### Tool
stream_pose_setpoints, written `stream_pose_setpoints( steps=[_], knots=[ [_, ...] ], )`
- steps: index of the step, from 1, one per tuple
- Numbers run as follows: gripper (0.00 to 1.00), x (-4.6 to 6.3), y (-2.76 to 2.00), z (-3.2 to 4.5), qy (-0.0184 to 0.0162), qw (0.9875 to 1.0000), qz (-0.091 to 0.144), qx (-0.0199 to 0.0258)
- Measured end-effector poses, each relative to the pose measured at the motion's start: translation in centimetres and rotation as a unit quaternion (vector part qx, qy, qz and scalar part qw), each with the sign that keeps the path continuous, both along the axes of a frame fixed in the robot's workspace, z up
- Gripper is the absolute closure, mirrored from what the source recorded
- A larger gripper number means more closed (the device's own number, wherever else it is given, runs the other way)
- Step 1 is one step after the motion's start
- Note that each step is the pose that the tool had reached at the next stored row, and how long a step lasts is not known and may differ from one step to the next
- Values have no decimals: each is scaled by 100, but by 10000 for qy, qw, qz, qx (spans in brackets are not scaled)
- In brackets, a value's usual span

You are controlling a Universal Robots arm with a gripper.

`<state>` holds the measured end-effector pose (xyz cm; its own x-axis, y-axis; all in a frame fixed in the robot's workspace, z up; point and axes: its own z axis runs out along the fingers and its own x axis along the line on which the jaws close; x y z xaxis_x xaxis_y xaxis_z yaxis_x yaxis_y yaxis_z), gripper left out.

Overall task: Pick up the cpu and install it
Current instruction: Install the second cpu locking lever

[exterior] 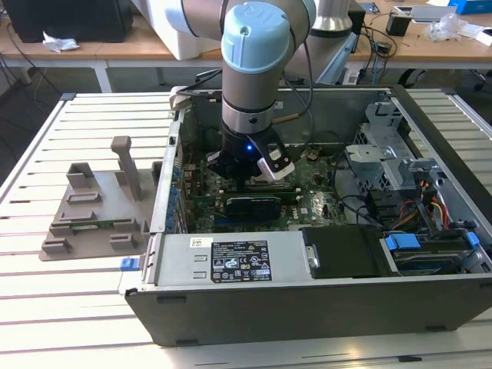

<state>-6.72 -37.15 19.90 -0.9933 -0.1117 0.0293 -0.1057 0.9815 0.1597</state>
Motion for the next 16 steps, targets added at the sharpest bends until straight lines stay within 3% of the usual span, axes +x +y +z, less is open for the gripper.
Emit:
stream_pose_setpoints(
  steps=[8, 11, 13, 16],
  knots=[
    [89, 24, 1, 77, -1, 10000, 3, -3],
    [89, 148, 57, 83, 5, 10000, 3, -27],
    [89, 271, 120, 84, 12, 10000, 3, -75],
    [89, 415, 169, 83, 26, 9998, 3, -176]
  ],
)
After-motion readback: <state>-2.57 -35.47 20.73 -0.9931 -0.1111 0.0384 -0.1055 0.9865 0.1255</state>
